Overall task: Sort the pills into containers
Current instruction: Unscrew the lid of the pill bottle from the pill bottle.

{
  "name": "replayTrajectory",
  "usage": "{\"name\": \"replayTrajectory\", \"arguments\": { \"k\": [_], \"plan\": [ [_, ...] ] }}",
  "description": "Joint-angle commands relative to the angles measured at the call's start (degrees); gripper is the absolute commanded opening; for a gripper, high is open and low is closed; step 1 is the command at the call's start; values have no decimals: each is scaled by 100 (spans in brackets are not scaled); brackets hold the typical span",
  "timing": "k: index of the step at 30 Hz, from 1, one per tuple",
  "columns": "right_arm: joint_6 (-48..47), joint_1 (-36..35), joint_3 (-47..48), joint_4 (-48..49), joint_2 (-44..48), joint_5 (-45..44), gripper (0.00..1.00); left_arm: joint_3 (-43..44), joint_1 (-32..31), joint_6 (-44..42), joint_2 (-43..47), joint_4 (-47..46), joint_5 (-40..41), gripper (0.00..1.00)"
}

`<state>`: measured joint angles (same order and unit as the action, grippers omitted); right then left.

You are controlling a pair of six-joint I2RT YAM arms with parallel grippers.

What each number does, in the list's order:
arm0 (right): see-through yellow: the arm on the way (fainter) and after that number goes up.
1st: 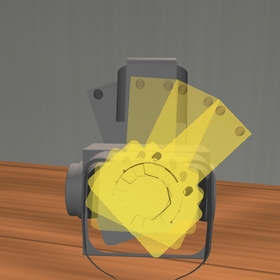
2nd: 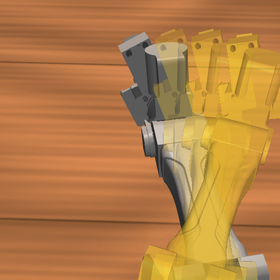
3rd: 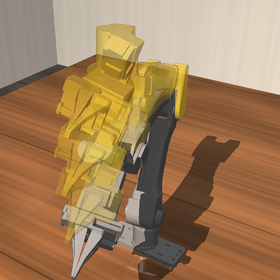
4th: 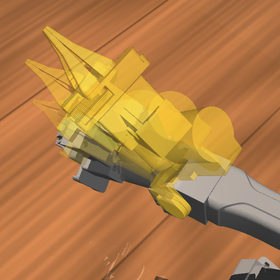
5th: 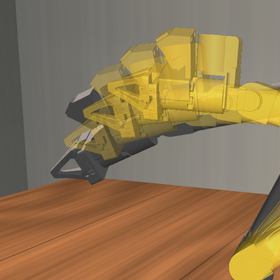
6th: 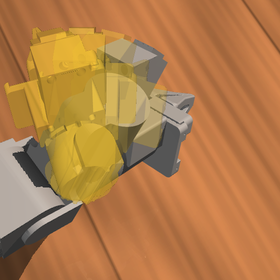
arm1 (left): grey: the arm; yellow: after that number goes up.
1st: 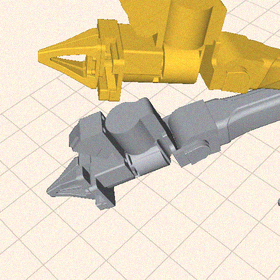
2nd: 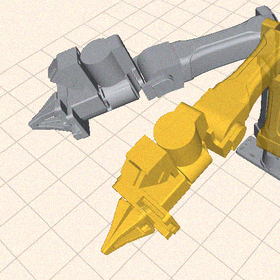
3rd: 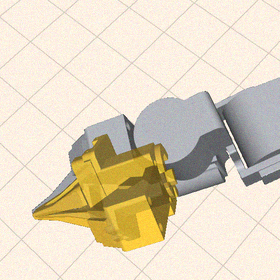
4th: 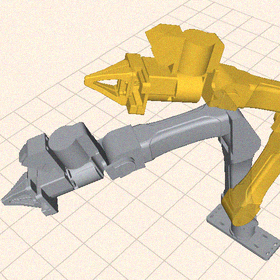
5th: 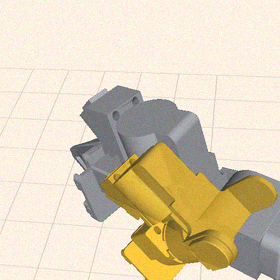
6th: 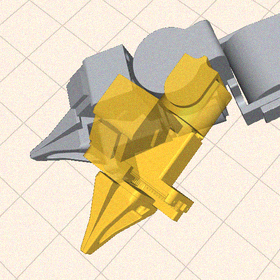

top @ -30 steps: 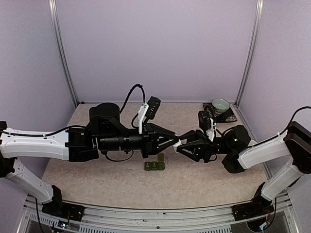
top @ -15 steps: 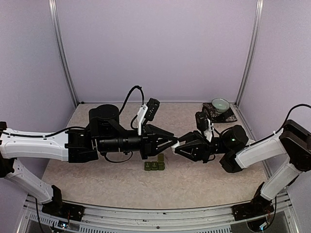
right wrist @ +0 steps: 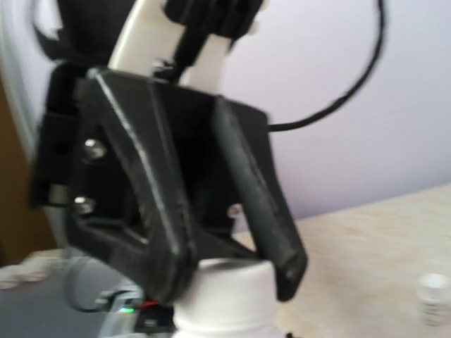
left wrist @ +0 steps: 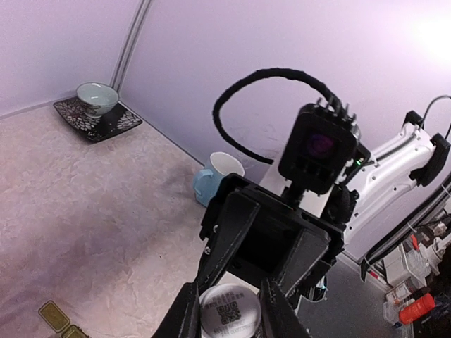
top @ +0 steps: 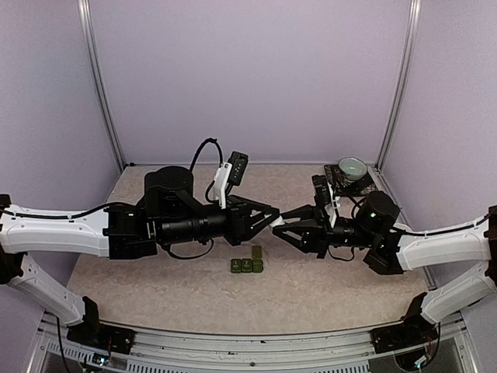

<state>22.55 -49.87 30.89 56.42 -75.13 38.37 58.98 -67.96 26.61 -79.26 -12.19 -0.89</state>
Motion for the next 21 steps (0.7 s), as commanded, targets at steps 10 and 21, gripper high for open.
{"name": "replayTrajectory", "arguments": {
  "k": [10,21],
  "plan": [
    [-1152,-270,18,-1231,733,-1612,1,17,-24,441,65,135,294,81],
    [-1074,-448,289,-1218,441,-808,2,-110,382,109,-20,-759,-629,99]
  ]
}}
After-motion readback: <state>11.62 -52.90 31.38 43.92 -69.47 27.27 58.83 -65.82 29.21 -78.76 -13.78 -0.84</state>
